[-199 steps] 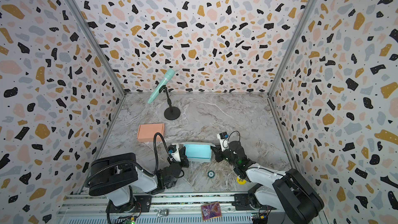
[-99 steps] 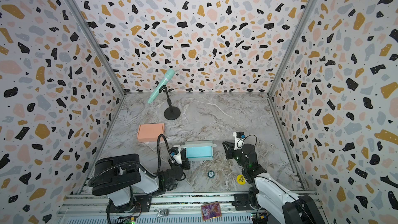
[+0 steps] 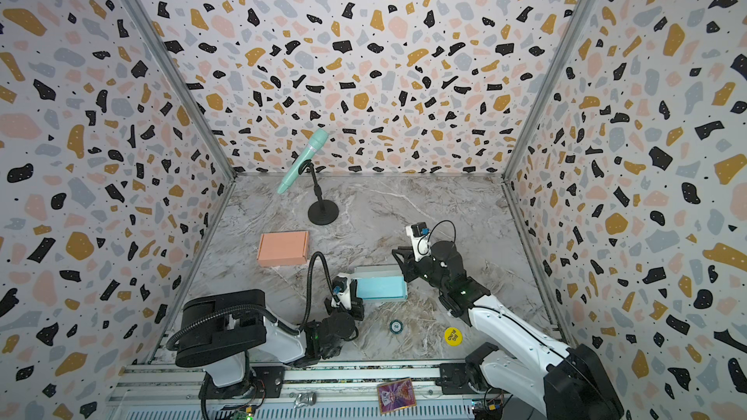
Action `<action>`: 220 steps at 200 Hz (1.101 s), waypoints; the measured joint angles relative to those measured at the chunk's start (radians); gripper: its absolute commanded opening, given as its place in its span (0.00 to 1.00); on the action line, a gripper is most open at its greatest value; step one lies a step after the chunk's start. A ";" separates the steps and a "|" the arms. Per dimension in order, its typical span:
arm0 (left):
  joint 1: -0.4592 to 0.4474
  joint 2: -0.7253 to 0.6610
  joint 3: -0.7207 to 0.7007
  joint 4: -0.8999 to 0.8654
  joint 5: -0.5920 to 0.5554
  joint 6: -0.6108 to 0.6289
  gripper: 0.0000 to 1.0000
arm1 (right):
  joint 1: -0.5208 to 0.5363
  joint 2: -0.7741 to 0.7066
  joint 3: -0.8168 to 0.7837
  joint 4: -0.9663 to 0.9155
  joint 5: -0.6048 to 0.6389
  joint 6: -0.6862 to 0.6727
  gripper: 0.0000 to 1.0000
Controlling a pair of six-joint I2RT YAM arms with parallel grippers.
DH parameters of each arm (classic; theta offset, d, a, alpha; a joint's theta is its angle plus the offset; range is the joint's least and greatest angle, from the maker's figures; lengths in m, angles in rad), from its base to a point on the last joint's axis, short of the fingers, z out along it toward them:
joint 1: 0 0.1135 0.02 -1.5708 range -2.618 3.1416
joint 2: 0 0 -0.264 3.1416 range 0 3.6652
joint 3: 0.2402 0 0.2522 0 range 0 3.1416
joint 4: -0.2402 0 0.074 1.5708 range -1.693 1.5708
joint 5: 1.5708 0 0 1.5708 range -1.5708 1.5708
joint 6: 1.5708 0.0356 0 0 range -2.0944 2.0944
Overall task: Assemble paper box
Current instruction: Close the paper box at the center of the table.
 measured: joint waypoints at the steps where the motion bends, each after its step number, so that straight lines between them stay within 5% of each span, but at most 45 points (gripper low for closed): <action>1: 0.000 0.000 0.000 -0.001 0.000 0.000 0.00 | 0.003 0.004 0.000 -0.002 0.002 -0.001 0.24; 33: -0.004 0.000 0.000 -0.009 -0.003 0.003 0.00 | 0.046 0.049 -0.019 -0.015 0.032 -0.014 0.24; 66: -0.009 -0.015 -0.007 -0.027 0.031 0.006 0.21 | 0.068 0.050 -0.050 -0.011 0.071 -0.018 0.24; 138: -0.045 -0.128 -0.046 -0.098 0.216 0.031 0.99 | 0.079 0.085 -0.083 0.014 0.124 -0.017 0.24; 220: -0.153 -0.291 -0.056 -0.411 0.417 -0.048 1.00 | 0.095 0.097 -0.101 0.029 0.154 -0.021 0.23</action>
